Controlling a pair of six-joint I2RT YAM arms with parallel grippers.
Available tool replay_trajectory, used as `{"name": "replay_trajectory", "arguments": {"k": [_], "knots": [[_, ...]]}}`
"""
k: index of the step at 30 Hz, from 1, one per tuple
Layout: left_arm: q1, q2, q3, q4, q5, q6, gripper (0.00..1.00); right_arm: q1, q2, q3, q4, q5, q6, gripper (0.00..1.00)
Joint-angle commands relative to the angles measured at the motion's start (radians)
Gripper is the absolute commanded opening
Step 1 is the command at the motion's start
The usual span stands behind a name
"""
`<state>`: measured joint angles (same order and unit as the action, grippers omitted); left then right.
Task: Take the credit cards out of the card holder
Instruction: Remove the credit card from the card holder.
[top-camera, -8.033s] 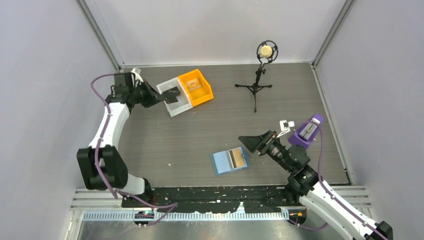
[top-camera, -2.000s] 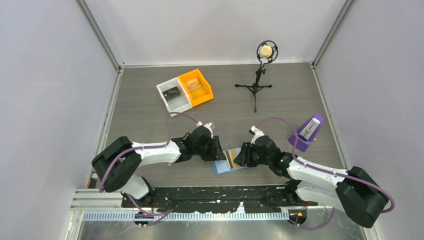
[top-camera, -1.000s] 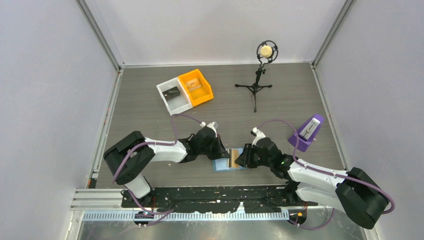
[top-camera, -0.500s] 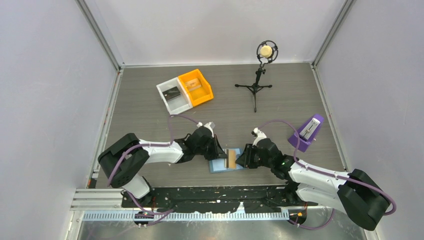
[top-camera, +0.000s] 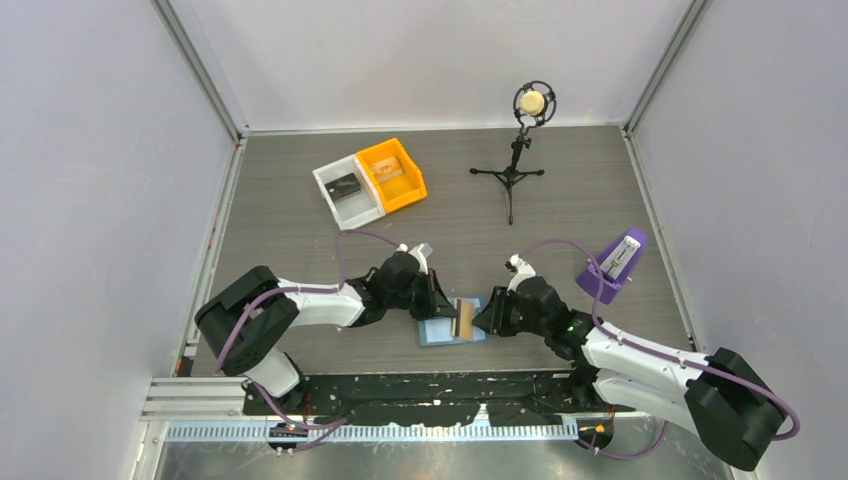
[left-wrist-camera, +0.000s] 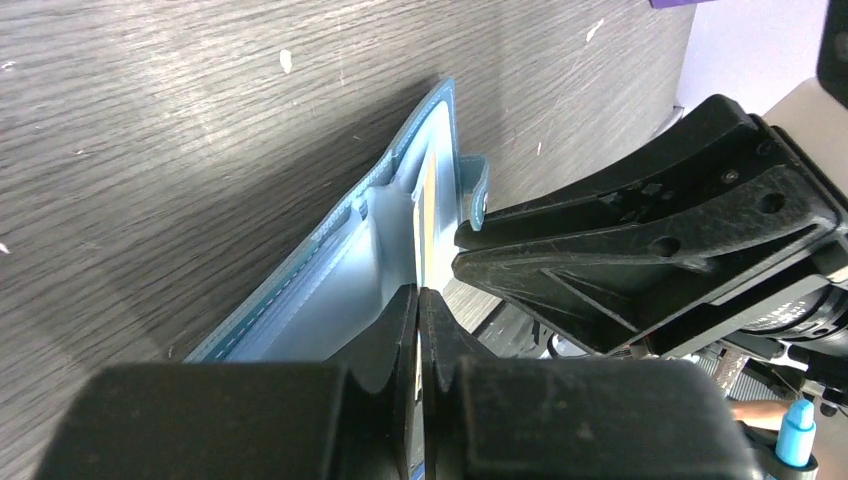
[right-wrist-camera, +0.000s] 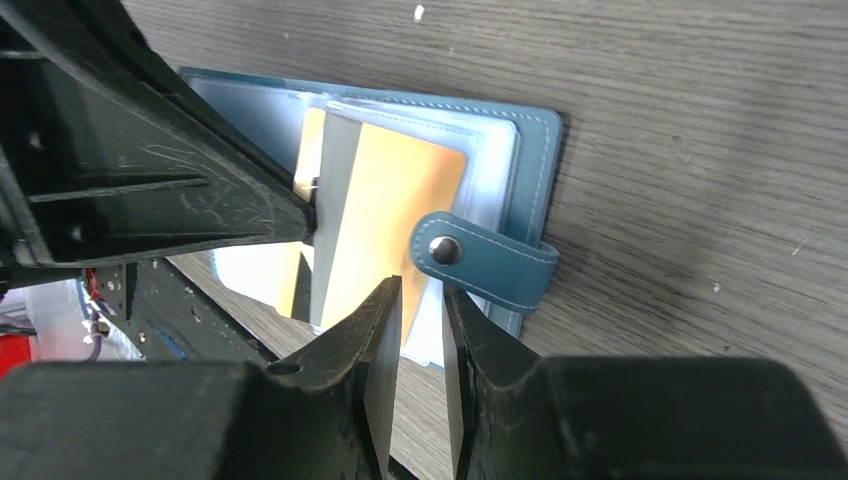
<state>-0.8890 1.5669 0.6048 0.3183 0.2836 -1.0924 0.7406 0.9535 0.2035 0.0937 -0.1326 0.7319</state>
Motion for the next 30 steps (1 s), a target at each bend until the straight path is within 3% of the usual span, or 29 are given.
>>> {"name": "replay_trajectory", "arguments": {"k": [1,3,17,21,28,30], "knots": [[0.002,-0.012,0.007,0.043,0.022,0.021,0.04,0.005,-0.064,0.052,-0.005,-0.003,-0.015,0.29],[0.002,-0.015,0.012,0.013,0.012,0.034,0.00,0.005,-0.067,0.054,0.002,0.002,-0.010,0.29],[0.021,-0.043,-0.021,-0.015,-0.002,0.053,0.00,0.005,0.049,0.002,0.096,0.020,0.037,0.25],[0.022,-0.059,-0.013,-0.046,-0.002,0.070,0.10,0.005,0.047,-0.006,0.087,0.034,0.039,0.24],[0.039,-0.066,-0.035,-0.023,0.007,0.064,0.11,0.006,0.051,-0.007,0.080,0.041,0.039,0.24],[0.044,-0.066,-0.043,-0.002,0.019,0.063,0.01,0.005,0.051,-0.008,0.080,0.043,0.040,0.24]]}}
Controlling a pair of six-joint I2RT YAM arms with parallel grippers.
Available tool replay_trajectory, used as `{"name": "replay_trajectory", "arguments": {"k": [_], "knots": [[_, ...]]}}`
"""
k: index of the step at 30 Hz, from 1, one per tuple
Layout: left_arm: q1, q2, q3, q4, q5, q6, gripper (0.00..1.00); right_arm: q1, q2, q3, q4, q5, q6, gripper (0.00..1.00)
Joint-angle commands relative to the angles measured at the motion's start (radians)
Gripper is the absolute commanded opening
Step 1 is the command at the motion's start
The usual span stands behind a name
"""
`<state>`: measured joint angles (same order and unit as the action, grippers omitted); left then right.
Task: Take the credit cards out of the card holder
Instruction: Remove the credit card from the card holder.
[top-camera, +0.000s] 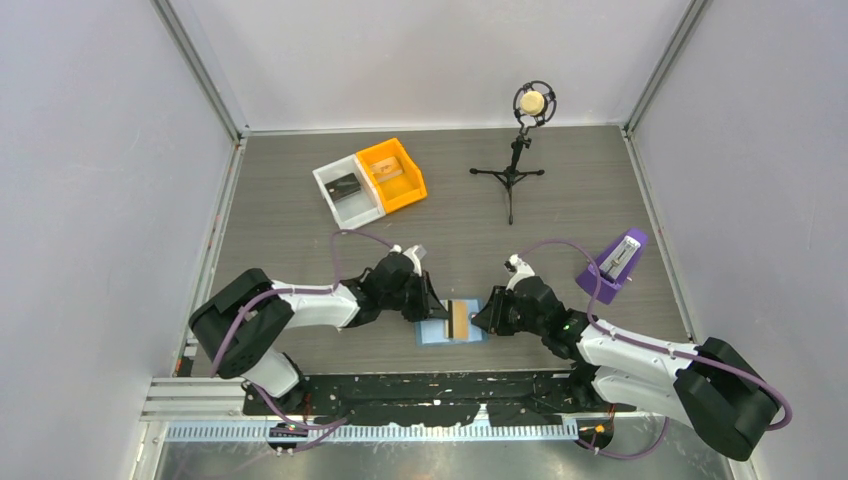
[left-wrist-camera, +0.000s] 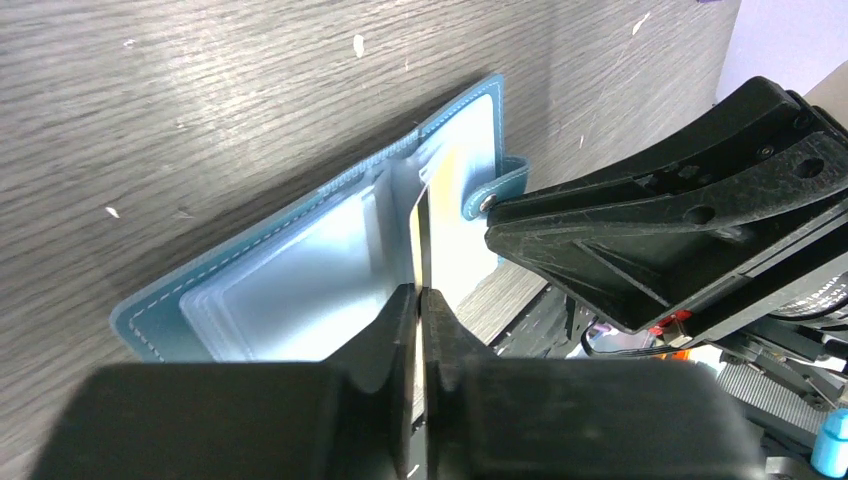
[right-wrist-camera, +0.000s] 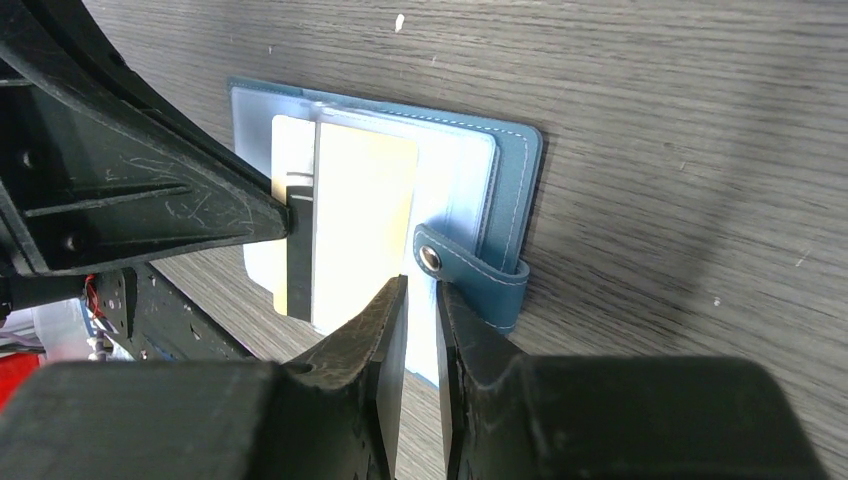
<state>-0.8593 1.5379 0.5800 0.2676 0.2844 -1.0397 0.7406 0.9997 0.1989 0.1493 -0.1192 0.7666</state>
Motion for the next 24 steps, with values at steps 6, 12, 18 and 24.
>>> {"name": "replay_trajectory", "arguments": {"k": [6,12,18,24], "knots": [[0.032,-0.038,-0.052,0.104,0.031,-0.017,0.00,0.005,0.007,-0.001,0.021,0.031,0.003,0.24],[0.058,-0.142,-0.089,0.003,-0.027,-0.023,0.00,0.005,-0.046,0.035,-0.054,0.049,-0.045,0.25],[0.057,-0.269,-0.065,-0.180,-0.115,-0.019,0.00,0.006,-0.134,0.136,-0.171,0.087,-0.180,0.28],[0.058,-0.399,-0.032,-0.304,-0.156,-0.053,0.00,0.078,-0.230,0.235,-0.141,0.214,-0.432,0.34]]}}
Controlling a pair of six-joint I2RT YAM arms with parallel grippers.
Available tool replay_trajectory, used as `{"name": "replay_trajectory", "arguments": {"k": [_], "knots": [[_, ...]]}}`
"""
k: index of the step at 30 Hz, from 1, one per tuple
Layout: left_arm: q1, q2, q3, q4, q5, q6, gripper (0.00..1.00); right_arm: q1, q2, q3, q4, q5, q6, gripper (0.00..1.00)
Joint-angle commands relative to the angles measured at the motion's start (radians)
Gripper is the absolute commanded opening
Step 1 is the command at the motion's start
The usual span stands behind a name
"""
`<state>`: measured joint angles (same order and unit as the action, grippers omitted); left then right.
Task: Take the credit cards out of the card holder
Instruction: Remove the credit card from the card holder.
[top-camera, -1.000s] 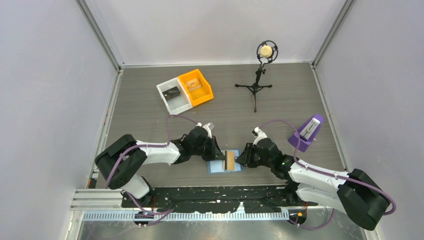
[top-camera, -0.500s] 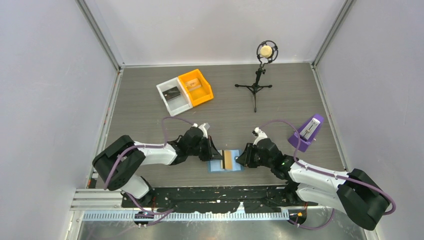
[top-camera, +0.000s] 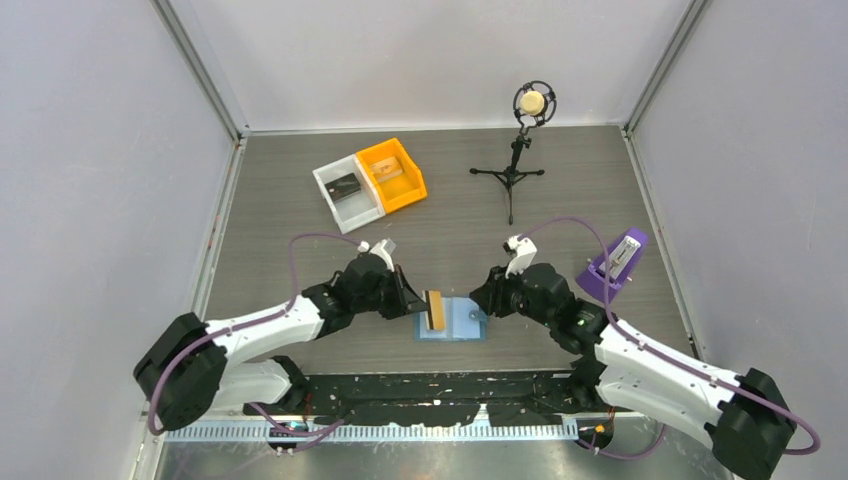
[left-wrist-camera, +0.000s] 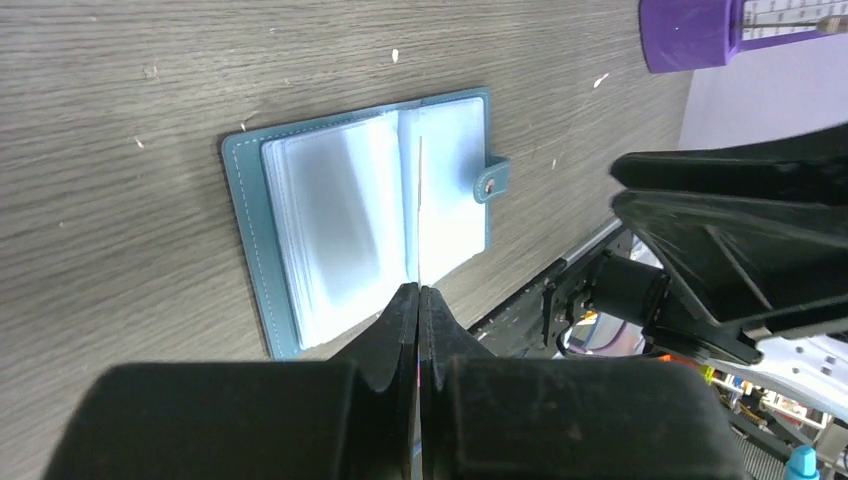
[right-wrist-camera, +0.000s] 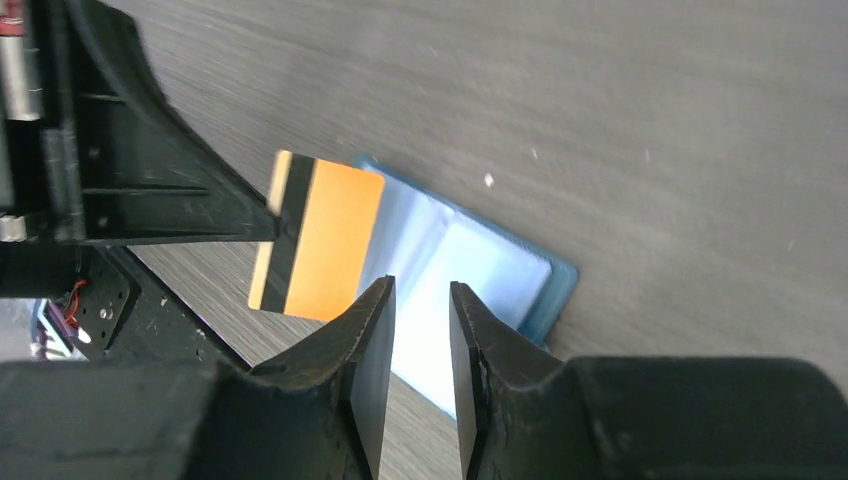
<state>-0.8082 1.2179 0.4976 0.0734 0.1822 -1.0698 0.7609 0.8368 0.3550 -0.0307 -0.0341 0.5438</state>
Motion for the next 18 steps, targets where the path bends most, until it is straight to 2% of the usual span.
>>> {"name": "replay_trajectory", "arguments": {"k": [1,4,7,9,12,15,18], "knots": [[0.007,-0.107,0.061,-0.134,-0.057,-0.029,0.00,0.094,-0.093,0.080,0.062,0.151,-0.242,0.35],[0.007,-0.154,0.121,-0.241,-0.062,-0.054,0.00,0.166,-0.150,0.029,0.248,0.191,-0.437,0.36],[0.007,-0.182,0.169,-0.317,-0.042,-0.105,0.00,0.245,-0.213,-0.056,0.467,0.144,-0.644,0.37],[0.007,-0.199,0.187,-0.332,-0.005,-0.141,0.00,0.271,-0.226,-0.076,0.518,0.094,-0.773,0.38],[0.007,-0.228,0.185,-0.303,0.034,-0.192,0.00,0.309,-0.204,-0.058,0.503,0.069,-0.868,0.44],[0.007,-0.262,0.159,-0.253,0.039,-0.255,0.00,0.379,-0.183,-0.042,0.458,0.118,-0.999,0.55],[0.007,-0.293,0.146,-0.231,0.033,-0.278,0.00,0.449,-0.171,-0.043,0.439,0.144,-1.072,0.59]]}}
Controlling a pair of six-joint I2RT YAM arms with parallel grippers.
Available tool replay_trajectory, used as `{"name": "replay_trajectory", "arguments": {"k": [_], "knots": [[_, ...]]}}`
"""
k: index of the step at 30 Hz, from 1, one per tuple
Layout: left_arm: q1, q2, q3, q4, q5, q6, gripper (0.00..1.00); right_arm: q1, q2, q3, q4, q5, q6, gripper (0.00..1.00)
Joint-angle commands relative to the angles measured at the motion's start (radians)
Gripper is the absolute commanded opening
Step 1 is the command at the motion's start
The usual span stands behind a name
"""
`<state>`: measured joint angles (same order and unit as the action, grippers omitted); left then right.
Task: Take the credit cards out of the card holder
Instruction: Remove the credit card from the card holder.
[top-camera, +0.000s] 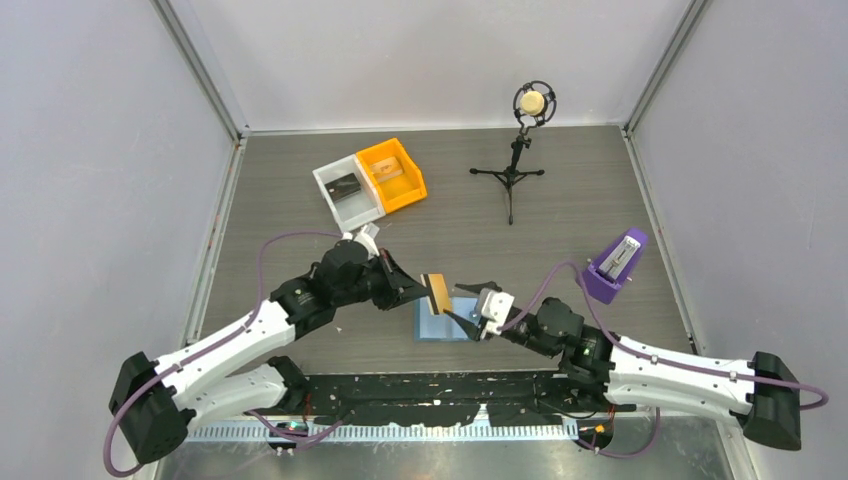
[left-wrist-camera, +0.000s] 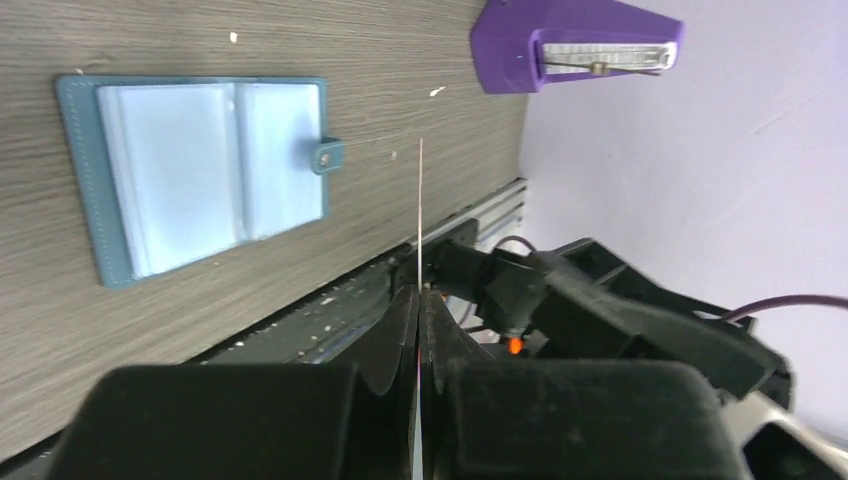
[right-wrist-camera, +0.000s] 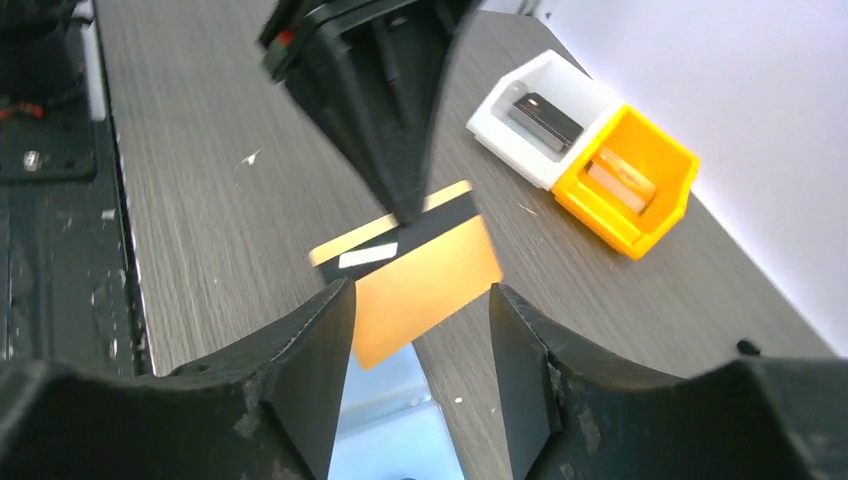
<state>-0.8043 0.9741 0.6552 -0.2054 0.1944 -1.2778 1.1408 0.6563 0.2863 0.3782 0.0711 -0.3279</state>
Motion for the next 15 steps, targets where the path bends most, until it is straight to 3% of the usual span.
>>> {"name": "replay_trajectory", "arguments": {"k": [1,12,15], "knots": [[0.004,-0.059,-0.015,0.050,0.018,-0.080,0.00,0.096,0.012,0.018,0.034,0.046,-0.234,0.60],[0.004,-0.121,-0.059,0.084,0.014,-0.154,0.00,0.289,0.198,0.021,0.173,0.397,-0.426,0.62],[0.004,-0.138,-0.069,0.084,0.007,-0.157,0.00,0.303,0.234,0.024,0.215,0.434,-0.430,0.55]]}}
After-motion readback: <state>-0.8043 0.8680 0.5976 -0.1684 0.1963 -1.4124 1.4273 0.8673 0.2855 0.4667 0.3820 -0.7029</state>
